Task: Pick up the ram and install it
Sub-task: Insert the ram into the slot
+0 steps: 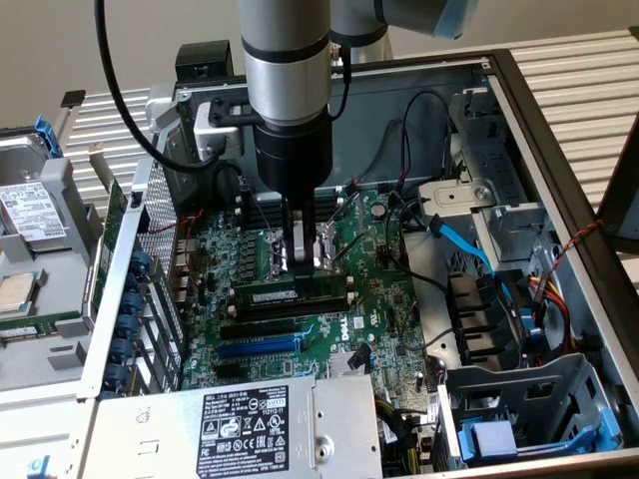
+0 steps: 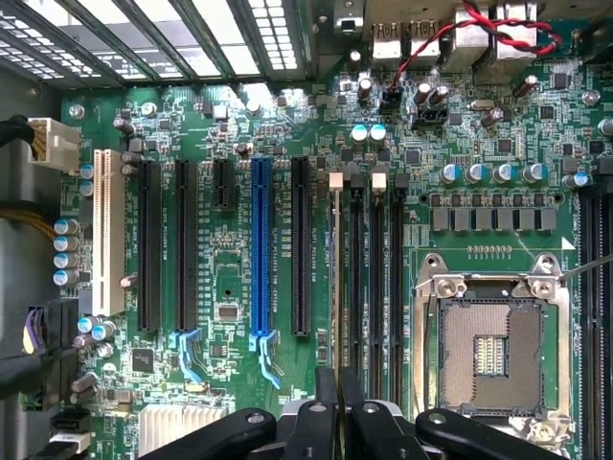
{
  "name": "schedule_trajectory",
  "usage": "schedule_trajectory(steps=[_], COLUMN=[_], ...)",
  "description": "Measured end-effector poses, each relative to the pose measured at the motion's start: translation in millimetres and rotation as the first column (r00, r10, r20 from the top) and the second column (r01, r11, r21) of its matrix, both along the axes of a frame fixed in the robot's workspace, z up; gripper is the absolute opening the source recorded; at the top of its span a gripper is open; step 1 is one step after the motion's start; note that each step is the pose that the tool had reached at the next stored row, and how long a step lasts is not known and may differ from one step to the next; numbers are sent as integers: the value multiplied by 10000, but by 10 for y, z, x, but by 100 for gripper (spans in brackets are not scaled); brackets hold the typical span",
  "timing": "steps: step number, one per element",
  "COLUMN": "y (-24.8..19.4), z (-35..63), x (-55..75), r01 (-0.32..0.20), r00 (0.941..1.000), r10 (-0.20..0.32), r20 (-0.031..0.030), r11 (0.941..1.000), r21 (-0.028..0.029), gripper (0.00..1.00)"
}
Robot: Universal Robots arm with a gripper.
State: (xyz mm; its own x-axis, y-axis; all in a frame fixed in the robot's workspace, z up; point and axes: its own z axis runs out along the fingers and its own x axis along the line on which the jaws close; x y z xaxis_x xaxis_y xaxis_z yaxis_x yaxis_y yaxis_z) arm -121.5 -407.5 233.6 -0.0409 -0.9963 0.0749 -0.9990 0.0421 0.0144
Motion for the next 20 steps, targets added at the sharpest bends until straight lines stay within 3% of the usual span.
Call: schedule_trajectory(steps=[20], y=[1], z=[-20], x=[-4], r01=[-74], r00=[10000], r10=[74], r20=[-2], r11=[10000], r21=[-2], gripper=[13])
